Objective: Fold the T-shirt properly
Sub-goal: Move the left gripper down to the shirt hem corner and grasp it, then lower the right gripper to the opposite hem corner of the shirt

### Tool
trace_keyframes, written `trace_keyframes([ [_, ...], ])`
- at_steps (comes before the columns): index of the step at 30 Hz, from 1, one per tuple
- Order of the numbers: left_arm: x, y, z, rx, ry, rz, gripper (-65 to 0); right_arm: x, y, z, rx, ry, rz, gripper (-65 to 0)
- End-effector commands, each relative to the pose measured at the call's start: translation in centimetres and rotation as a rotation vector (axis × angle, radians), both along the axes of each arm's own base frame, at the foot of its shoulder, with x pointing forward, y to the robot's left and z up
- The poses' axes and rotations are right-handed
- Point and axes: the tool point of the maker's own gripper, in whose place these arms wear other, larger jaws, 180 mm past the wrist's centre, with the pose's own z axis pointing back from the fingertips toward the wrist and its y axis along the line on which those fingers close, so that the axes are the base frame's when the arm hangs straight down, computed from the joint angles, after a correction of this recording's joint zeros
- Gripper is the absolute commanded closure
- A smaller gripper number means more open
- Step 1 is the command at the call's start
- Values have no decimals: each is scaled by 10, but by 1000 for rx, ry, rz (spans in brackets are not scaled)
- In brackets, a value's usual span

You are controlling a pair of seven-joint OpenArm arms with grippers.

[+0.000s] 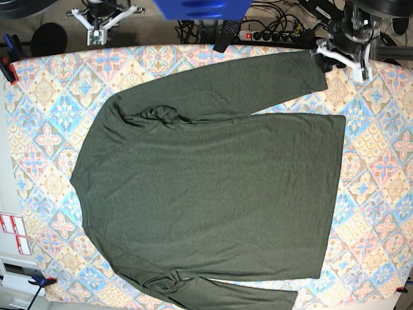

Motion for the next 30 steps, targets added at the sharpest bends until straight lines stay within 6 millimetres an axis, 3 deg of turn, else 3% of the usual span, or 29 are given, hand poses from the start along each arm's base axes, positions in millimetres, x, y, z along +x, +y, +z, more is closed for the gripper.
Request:
trace_keyframes([
  [1, 1, 7, 1, 12, 3, 5, -315, -1, -3, 3, -9, 1, 5, 0],
  [12, -1, 11, -26, -11, 62, 39, -332, 7, -2, 1, -5, 0, -2, 0],
  [17, -3, -16, -45, -61, 102, -13, -329, 10, -2, 2, -5, -6, -2, 0],
  [30, -15, -79, -58, -157, 151, -146, -326, 12, -2, 3, -6, -14, -1, 0],
])
